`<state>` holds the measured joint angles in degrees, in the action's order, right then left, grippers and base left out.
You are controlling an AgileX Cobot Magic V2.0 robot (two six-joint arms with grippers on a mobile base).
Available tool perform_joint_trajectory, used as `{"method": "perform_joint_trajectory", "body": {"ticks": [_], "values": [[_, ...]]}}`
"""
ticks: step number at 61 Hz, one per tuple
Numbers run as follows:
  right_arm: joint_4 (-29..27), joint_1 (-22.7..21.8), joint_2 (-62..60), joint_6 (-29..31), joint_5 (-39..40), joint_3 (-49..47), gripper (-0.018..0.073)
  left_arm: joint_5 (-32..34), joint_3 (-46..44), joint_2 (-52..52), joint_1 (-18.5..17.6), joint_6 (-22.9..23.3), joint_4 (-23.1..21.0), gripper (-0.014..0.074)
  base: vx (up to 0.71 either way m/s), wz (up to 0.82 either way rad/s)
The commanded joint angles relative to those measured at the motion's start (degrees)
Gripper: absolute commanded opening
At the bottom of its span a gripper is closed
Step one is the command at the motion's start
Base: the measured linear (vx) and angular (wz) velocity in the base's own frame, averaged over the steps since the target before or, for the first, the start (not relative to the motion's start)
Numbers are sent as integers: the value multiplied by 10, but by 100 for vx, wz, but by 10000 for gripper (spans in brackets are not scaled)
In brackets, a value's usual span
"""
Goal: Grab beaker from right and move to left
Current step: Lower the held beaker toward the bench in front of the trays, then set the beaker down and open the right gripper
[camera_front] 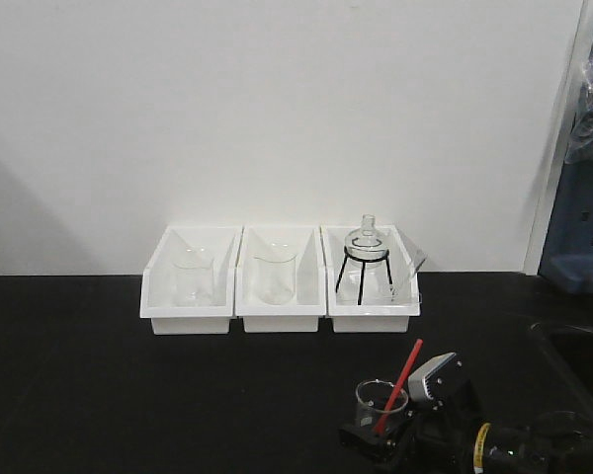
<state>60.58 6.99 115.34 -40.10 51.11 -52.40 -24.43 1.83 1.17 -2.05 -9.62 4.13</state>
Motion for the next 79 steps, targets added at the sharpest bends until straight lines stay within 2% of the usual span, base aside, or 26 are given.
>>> {"method": "perform_joint_trajectory", "body": {"ticks": [1,14,57,67,79], "values": [[-16,1,-10,22,57,-24,-1,44,11,4,-4,1,0,-6,0,-1],[-16,1,14,69,54,-24,-1,44,11,4,-4,1,0,-6,0,-1],[-11,1,64,96,54,-22,20,44,11,4,-4,1,0,-6,0,0],[-9,1,64,96,54,-22,119,44,11,4,-4,1,0,-6,0,0],[11,1,64,94,55,-22,372,44,11,4,-4,1,0,-6,0,0]]}}
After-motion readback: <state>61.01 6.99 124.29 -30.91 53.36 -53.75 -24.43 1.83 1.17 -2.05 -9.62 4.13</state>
